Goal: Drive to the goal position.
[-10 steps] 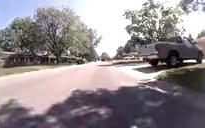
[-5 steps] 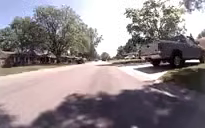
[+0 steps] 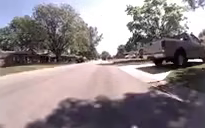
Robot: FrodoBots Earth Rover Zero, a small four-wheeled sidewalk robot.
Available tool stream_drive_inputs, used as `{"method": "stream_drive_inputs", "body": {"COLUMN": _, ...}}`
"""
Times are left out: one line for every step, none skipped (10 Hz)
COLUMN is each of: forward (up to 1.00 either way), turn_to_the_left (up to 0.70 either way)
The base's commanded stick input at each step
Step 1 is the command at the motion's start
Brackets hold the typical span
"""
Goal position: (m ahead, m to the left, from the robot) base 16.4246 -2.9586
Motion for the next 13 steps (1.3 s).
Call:
{"method": "stream_drive_inputs", "body": {"forward": 0.50, "turn_to_the_left": 0.00}}
{"method": "stream_drive_inputs", "body": {"forward": 0.50, "turn_to_the_left": 0.00}}
{"method": "stream_drive_inputs", "body": {"forward": 0.50, "turn_to_the_left": 0.00}}
{"method": "stream_drive_inputs", "body": {"forward": 0.50, "turn_to_the_left": 0.00}}
{"method": "stream_drive_inputs", "body": {"forward": 0.50, "turn_to_the_left": 0.00}}
{"method": "stream_drive_inputs", "body": {"forward": 0.50, "turn_to_the_left": 0.00}}
{"method": "stream_drive_inputs", "body": {"forward": 0.50, "turn_to_the_left": 0.00}}
{"method": "stream_drive_inputs", "body": {"forward": 0.50, "turn_to_the_left": 0.00}}
{"method": "stream_drive_inputs", "body": {"forward": 0.50, "turn_to_the_left": 0.00}}
{"method": "stream_drive_inputs", "body": {"forward": 0.50, "turn_to_the_left": 0.00}}
{"method": "stream_drive_inputs", "body": {"forward": 0.50, "turn_to_the_left": 0.00}}
{"method": "stream_drive_inputs", "body": {"forward": 0.50, "turn_to_the_left": 0.00}}
{"method": "stream_drive_inputs", "body": {"forward": 0.50, "turn_to_the_left": 0.00}}
